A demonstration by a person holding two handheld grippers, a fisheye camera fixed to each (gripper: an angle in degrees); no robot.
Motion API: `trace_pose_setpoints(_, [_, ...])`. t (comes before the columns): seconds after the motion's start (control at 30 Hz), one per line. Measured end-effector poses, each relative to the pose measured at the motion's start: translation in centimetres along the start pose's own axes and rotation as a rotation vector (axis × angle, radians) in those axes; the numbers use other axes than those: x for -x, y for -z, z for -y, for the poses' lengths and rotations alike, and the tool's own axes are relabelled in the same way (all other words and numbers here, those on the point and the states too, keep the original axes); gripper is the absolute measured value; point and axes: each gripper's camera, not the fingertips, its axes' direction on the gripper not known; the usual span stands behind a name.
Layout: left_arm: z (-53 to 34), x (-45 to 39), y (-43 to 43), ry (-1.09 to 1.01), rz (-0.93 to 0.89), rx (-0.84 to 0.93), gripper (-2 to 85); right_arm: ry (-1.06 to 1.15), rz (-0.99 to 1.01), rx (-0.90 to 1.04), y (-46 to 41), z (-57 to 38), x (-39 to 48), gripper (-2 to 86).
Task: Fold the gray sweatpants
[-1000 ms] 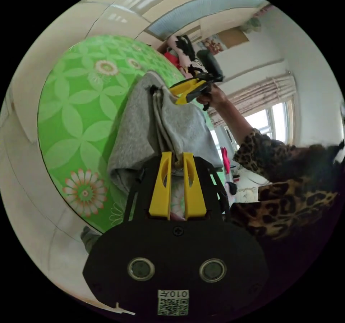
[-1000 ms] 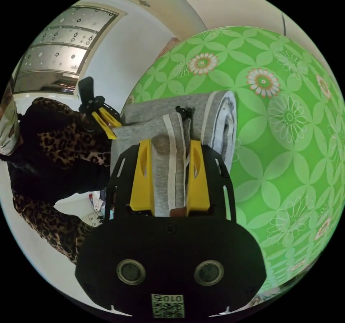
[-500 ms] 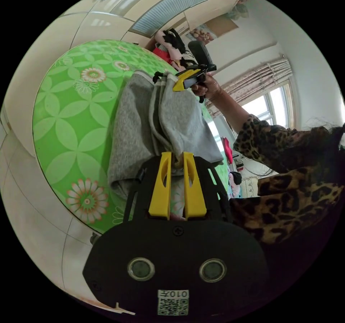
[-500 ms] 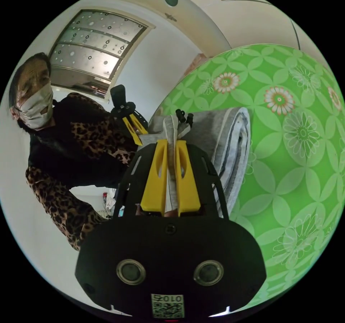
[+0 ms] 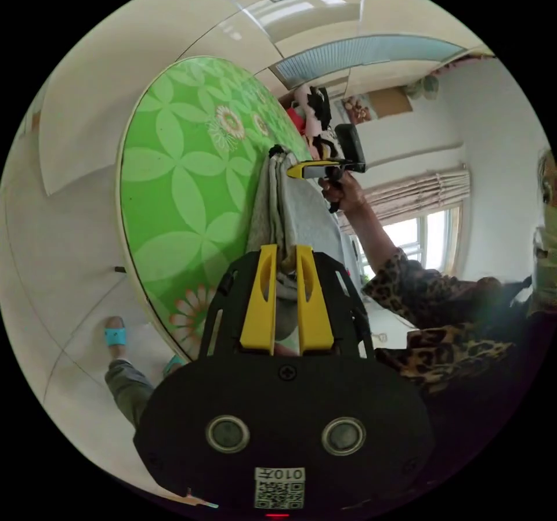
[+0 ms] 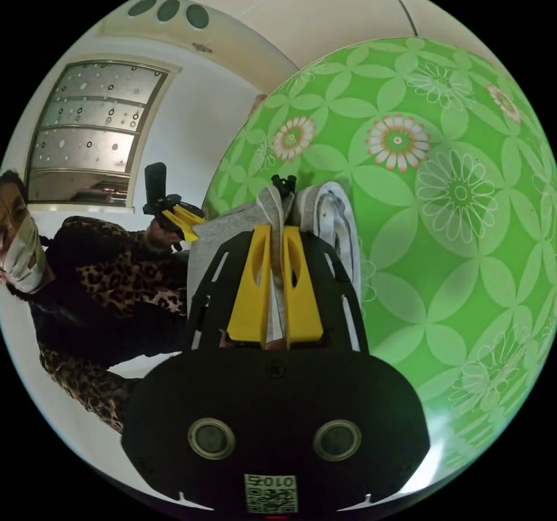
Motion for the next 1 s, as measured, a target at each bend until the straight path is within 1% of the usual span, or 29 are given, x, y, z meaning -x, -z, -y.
trace_pose_setpoints(0.03, [0.2, -0.3, 0.1, -0.021, 0.013, 0.007, 3.9, 0.001, 0.005, 0.006, -0.4, -0.5, -0.2, 5.1])
trace_pose_setpoints(0.13, [1.0, 0.2, 0.8, -0.027, -0.079, 0.027, 2.8, -0.019, 0.033, 0.000, -0.8, -2.0, -0.7, 5.8])
trace_pose_setpoints(0.17, [1.2, 0.2, 1.9, -0.036, -0.098, 0.009, 2.2, -0.032, 0.031, -0.011, -0.7, -2.6, -0.6, 6.0])
trace_pose_setpoints(0.23, [1.4, -0.5, 4.0, -0.073, -0.073, -0.025, 1.1, -0.057, -0.019, -0.121, 0.9, -6.2, 0.0, 5.8])
trace_pose_setpoints(0.27, [1.7, -1.2, 5.5, -0.093, -0.022, -0.051, 0.7, -0.068, -0.030, -0.157, 1.3, -7.4, 0.2, 5.7])
trace_pose_setpoints(0.3, [1.9, -1.7, 6.1, -0.102, 0.004, -0.065, 0.5, -0.082, -0.038, -0.252, 2.1, -10.3, 0.8, 5.4])
trace_pose_setpoints(0.33, [2.5, -2.9, 6.8, -0.135, 0.034, -0.078, 0.3, -0.097, -0.015, -0.392, 2.6, -13.5, 1.4, 5.0])
trace_pose_setpoints(0.37, [3.5, -4.4, 6.8, -0.190, 0.031, -0.066, 0.1, -0.096, 0.018, -0.469, 2.7, -15.2, 1.7, 4.5])
trace_pose_setpoints(0.4, [4.0, -5.2, 6.4, -0.221, 0.017, -0.058, 0.1, -0.066, 0.113, -0.607, 2.3, -18.5, 2.2, 3.6])
trace_pose_setpoints(0.43, [5.2, -6.7, 5.2, -0.282, -0.025, -0.043, 0.0, -0.067, 0.185, -0.676, 1.1, -21.1, 2.3, 3.3])
trace_pose_setpoints(0.47, [6.4, -8.0, 3.3, -0.334, -0.061, -0.014, -0.1, -0.087, 0.187, -0.693, 0.3, -22.2, 2.3, 3.2])
trace_pose_setpoints(0.53, [8.0, -9.0, -0.5, -0.370, -0.064, 0.066, -0.2, -0.229, 0.149, -0.787, -2.9, -26.9, 1.6, 2.8])
trace_pose_setpoints(0.57, [8.7, -9.0, -3.3, -0.379, -0.051, 0.143, -0.1, -0.249, 0.174, -0.817, -3.6, -28.0, 1.2, 2.8])
trace_pose_setpoints(0.6, [8.9, -8.9, -4.6, -0.379, -0.040, 0.187, -0.1, -0.342, 0.207, -0.861, -5.3, -29.8, -0.2, 2.6])
trace_pose_setpoints(0.63, [9.1, -8.1, -7.0, -0.357, 0.028, 0.264, -0.2, -0.509, 0.165, -0.830, -7.4, -31.0, -1.9, 2.5])
trace_pose_setpoints(0.67, [9.0, -6.9, -8.9, -0.320, 0.131, 0.324, -0.2, -0.548, 0.160, -0.811, -8.5, -31.3, -2.7, 2.4])
trace_pose_setpoints(0.7, [9.0, -6.5, -9.1, -0.324, 0.094, 0.317, -0.2, -0.502, 0.254, -0.894, -9.6, -32.6, -3.9, 2.4])
trace_pose_setpoints(0.73, [9.5, -6.0, -8.7, -0.286, 0.071, 0.302, -0.2, -0.525, 0.329, -0.924, -10.2, -33.9, -4.8, 2.4])
trace_pose_setpoints(0.77, [10.0, -6.1, -8.8, -0.275, 0.075, 0.318, -0.2, -0.533, 0.331, -0.920, -10.4, -34.2, -5.0, 2.4])
trace_pose_setpoints(0.83, [10.4, -6.5, -8.9, -0.283, 0.092, 0.326, -0.2, -0.537, 0.243, -0.864, -10.9, -34.6, -4.3, 2.6])
trace_pose_setpoints(0.87, [10.9, -6.3, -8.9, -0.247, 0.069, 0.342, -0.2, -0.537, 0.238, -0.863, -11.1, -34.9, -4.2, 2.7])
trace_pose_setpoints(0.9, [11.2, -6.1, -8.8, -0.220, 0.054, 0.354, -0.1, -0.541, 0.290, -0.891, -11.5, -36.0, -4.1, 3.0])
trace_pose_setpoints(0.93, [11.7, -6.1, -8.0, -0.191, 0.018, 0.358, -0.1, -0.501, 0.383, -0.966, -11.7, -37.9, -3.5, 3.4])
trace_pose_setpoints(0.97, [12.2, -6.7, -6.4, -0.212, -0.027, 0.322, 0.0, -0.438, 0.402, -1.029, -11.7, -39.2, -2.8, 3.9])
trace_pose_setpoints(1.0, [12.4, -7.0, -5.5, -0.221, -0.037, 0.298, 0.1, -0.334, 0.401, -1.141, -11.9, -42.0, -1.2, 4.9])
